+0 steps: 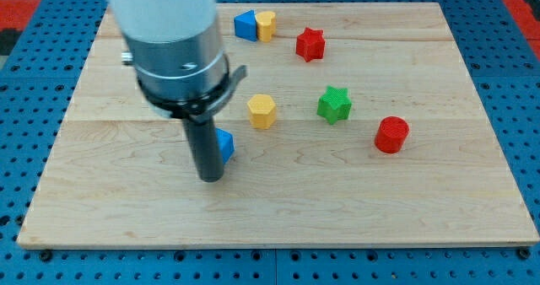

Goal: Push the hexagon upwards of the board

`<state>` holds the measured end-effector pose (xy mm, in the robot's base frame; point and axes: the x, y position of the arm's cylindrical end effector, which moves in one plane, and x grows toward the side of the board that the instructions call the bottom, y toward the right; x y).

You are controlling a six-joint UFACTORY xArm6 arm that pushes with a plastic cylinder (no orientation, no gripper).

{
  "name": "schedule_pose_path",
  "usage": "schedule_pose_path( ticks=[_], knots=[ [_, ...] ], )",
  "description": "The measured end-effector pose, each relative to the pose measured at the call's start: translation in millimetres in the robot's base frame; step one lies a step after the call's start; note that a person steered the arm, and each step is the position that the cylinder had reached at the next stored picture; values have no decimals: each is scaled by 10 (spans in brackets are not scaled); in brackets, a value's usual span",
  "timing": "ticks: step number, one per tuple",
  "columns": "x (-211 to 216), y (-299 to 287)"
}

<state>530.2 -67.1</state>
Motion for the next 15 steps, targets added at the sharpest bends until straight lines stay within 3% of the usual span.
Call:
schedule_pose_path(
  ticks=[1,2,3,4,5,6,7,8,11,12,13,14,15],
  knots=[
    [-111,150],
    [-714,337],
    [-781,340],
    [-622,340],
    [107,295],
    [23,-200],
    [-136,-376],
    [-655,-252],
    [-1040,56],
    [-616,-229],
    [-59,-86],
    [-333,688],
    [-403,809]
  ],
)
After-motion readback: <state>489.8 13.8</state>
